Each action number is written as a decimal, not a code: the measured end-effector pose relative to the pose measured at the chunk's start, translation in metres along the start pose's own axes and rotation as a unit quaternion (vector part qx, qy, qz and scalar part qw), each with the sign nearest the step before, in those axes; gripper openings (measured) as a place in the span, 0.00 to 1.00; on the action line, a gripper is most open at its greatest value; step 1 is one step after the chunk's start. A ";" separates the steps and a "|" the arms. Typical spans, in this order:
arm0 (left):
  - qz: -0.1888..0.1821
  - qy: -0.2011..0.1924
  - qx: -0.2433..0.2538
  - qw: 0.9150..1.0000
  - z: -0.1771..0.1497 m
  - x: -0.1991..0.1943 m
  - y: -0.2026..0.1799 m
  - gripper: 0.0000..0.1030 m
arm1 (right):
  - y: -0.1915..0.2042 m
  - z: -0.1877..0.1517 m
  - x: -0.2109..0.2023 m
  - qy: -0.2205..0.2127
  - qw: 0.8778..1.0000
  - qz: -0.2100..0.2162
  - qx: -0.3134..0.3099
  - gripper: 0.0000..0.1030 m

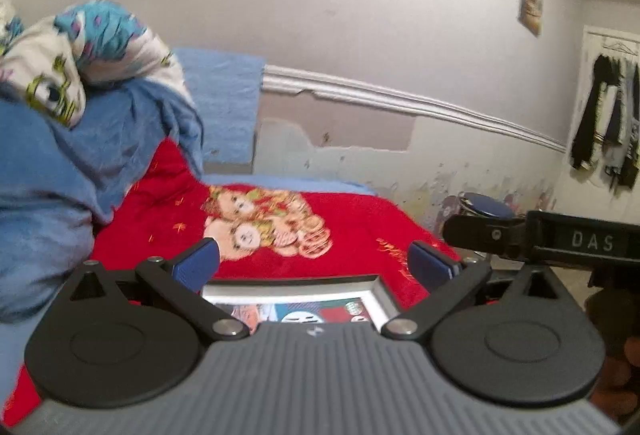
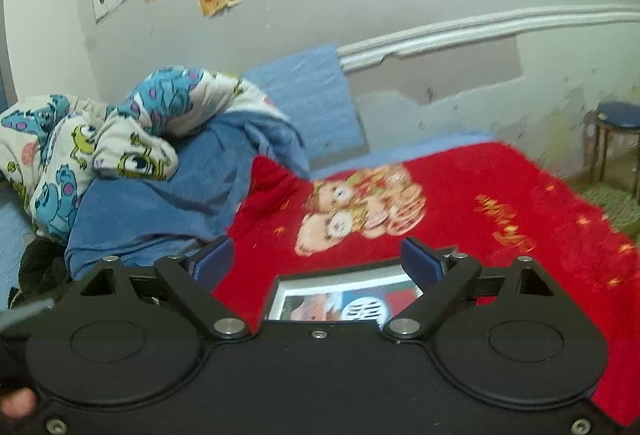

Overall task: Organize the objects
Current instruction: 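Raise both tools away from the box toward the remaining items, then grasp the black beaded bracelet with the left tool while the right tool grasps the brown crochet scrunchie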

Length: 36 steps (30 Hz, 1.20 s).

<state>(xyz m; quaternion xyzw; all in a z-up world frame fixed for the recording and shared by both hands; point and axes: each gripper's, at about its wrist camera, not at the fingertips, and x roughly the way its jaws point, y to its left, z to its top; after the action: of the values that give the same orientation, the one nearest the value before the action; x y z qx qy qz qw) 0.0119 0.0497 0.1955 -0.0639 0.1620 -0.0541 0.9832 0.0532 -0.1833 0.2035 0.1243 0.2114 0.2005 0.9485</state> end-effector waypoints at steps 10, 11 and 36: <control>0.015 -0.021 0.081 0.996 -0.012 -0.038 -0.025 1.00 | -0.020 -0.023 -0.048 -0.040 0.999 -0.014 0.032 0.91; 0.016 -0.020 0.087 0.996 -0.021 -0.038 -0.024 1.00 | -0.022 -0.030 -0.050 -0.042 0.998 -0.020 0.031 0.95; 0.027 0.246 0.100 0.964 -0.197 0.079 0.008 0.79 | -0.113 -0.193 0.059 0.174 0.973 -0.102 0.111 0.76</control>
<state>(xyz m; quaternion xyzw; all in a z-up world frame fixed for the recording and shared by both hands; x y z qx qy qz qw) 0.0232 0.0262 -0.0153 0.0547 0.3938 -0.0579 0.9158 0.0520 -0.2292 -0.0234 0.1697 0.4059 0.0968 0.8928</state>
